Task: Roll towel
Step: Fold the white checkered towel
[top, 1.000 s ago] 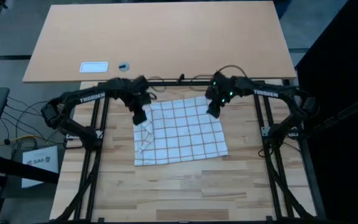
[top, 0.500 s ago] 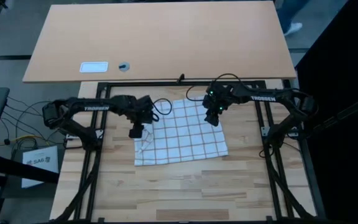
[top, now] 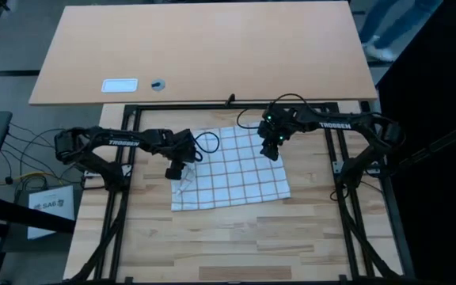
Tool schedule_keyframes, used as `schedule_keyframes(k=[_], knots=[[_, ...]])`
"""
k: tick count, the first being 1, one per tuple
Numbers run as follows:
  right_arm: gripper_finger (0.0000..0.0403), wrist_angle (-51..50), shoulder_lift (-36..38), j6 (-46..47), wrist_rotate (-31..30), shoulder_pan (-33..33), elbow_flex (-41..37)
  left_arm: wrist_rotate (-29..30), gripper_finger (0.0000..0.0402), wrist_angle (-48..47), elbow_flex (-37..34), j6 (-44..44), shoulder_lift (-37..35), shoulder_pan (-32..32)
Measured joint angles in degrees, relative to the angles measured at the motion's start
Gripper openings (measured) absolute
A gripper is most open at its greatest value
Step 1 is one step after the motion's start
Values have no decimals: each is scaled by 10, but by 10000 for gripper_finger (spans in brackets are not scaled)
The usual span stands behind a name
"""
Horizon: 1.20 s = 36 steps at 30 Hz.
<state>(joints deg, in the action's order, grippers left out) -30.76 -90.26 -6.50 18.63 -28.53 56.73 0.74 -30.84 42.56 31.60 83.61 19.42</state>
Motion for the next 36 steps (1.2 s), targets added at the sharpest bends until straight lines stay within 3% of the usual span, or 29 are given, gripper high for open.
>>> schedule_keyframes(k=[6,11,13,22,27,36], knots=[[192,1,0,0,0,-2,0,30,118,41,-8,2,0,0],[192,0,0,0,0,-2,0,47,25,36,-8,4,0,-3],[192,0,0,0,0,-2,0,47,8,31,-8,0,0,-2],[191,-16,0,-14,-1,-2,0,74,0,-102,-7,-18,-32,1],[191,-18,0,-23,-1,-2,0,133,0,-128,-7,-30,-69,16],[191,-17,0,-30,-1,-2,0,137,0,-134,-7,-10,-95,62]])
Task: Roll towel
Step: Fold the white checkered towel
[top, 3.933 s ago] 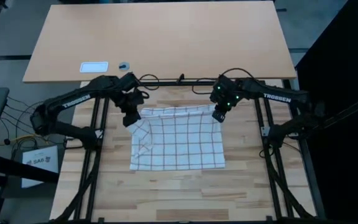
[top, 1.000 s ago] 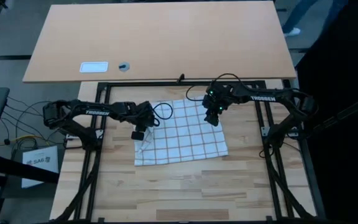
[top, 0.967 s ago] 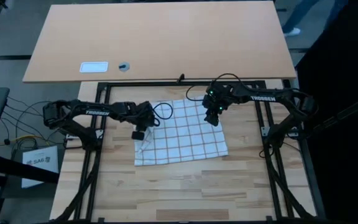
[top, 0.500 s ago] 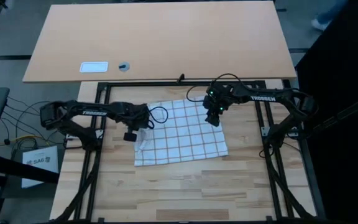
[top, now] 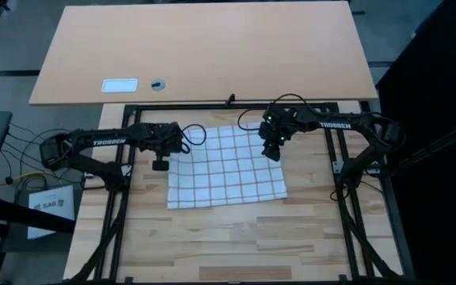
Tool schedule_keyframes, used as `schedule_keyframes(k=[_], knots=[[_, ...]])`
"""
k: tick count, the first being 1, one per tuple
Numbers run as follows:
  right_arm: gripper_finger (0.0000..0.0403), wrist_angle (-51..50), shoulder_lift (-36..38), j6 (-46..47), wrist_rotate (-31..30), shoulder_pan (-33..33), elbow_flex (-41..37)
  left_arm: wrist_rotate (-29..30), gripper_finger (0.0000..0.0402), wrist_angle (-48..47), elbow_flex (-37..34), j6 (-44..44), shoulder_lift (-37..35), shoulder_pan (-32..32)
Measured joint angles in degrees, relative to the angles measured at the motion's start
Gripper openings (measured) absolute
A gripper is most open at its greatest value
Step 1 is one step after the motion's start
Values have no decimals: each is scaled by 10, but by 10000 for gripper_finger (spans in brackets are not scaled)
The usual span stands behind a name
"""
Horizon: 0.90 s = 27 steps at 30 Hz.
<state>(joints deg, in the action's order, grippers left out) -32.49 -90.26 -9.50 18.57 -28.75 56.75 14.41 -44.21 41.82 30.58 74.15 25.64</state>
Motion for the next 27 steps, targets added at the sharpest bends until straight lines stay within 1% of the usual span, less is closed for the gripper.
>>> schedule_keyframes(k=[4,6,12,17,19,21,22,24,26,27], knots=[[191,0,0,0,0,0,0,-3,2,2,0,-15,0,17],[191,0,0,0,0,0,0,-4,13,-4,0,-26,0,25],[191,0,0,-2,0,-2,0,-10,74,-38,6,-80,0,33],[191,3,0,-5,0,-7,0,-65,130,-72,40,-116,0,32],[191,4,0,-5,0,-9,0,-55,145,-89,64,-113,0,28],[191,7,0,-5,0,-11,0,-29,153,-101,90,-129,0,23],[191,13,0,-4,0,-12,0,-19,155,-100,103,-139,0,22],[191,44,0,11,-3,-14,0,-20,156,-72,116,-143,0,26],[191,77,0,35,-4,-14,0,-39,155,-23,114,-140,4,42],[191,85,0,43,-5,-14,0,-58,154,0,111,-145,12,53]])
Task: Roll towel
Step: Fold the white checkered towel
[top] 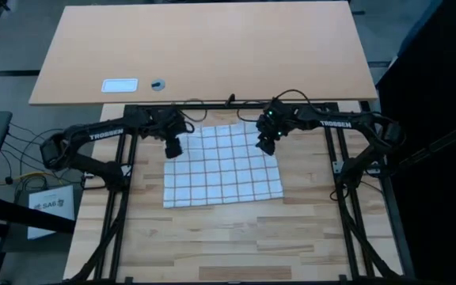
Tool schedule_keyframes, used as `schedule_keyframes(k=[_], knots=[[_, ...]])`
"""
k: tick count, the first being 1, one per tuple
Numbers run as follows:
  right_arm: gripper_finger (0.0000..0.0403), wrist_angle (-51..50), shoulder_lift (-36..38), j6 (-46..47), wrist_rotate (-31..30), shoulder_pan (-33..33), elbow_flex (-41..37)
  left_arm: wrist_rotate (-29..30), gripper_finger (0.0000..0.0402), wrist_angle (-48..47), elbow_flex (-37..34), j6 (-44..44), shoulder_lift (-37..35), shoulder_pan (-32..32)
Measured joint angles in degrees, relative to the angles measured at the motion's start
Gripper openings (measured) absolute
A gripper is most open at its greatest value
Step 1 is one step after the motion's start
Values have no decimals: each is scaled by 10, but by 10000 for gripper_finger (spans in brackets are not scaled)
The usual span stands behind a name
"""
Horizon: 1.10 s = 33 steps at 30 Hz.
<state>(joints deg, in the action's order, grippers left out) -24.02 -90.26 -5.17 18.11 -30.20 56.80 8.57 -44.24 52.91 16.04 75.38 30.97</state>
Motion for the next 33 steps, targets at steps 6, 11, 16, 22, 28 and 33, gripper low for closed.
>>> schedule_keyframes(k=[6,11,16,22,28,33], knots=[[191,-22,0,31,-16,0,-6,-6,144,8,-11,-49,92,61],[191,-21,0,39,-18,4,-39,8,143,53,-6,-81,162,104],[191,-6,0,61,-18,11,-79,5,143,5,60,-87,198,125],[191,-1,-1,63,-18,13,-95,2,143,-45,138,-7,244,133],[191,-4,-1,67,-17,12,-95,-7,143,-75,148,-12,300,152],[191,-8,-1,67,-16,12,-95,-13,143,-75,148,-27,312,154]])
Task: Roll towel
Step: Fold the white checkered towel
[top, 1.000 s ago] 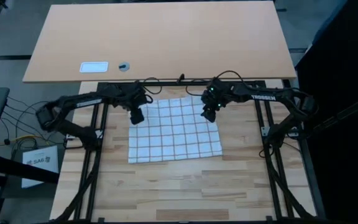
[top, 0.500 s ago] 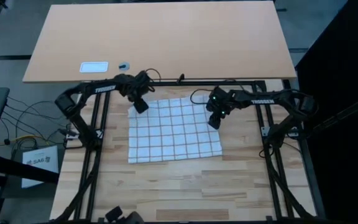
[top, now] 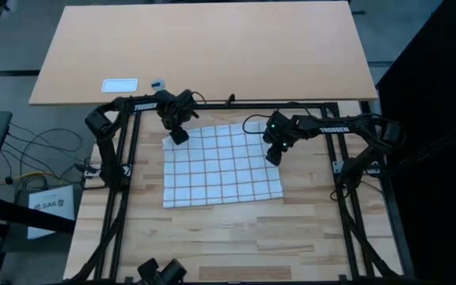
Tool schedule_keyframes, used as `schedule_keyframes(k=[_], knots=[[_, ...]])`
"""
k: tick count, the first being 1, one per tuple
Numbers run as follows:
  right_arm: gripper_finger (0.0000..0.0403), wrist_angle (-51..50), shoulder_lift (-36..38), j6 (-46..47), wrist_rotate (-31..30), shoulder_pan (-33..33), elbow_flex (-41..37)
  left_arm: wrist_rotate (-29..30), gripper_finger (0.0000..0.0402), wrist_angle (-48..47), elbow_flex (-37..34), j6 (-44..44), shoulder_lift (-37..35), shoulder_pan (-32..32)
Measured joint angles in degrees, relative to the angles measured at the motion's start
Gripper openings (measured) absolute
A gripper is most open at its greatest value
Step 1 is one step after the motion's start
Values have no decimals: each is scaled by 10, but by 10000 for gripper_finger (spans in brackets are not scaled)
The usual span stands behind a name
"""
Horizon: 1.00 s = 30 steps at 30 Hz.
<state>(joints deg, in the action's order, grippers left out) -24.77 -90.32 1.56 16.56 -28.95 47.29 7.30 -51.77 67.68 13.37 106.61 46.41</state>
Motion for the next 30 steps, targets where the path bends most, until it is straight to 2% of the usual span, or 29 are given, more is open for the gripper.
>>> schedule_keyframes(k=[5,10,19,30], knots=[[191,-1,0,2,0,0,0,-13,143,-18,10,-8,0,0],[191,-2,0,14,0,0,0,-69,143,-39,16,-8,-1,-1],[191,-1,0,15,0,0,0,-66,135,-12,16,3,-1,10],[191,-2,0,16,1,0,0,-86,124,-30,19,24,27,16]])
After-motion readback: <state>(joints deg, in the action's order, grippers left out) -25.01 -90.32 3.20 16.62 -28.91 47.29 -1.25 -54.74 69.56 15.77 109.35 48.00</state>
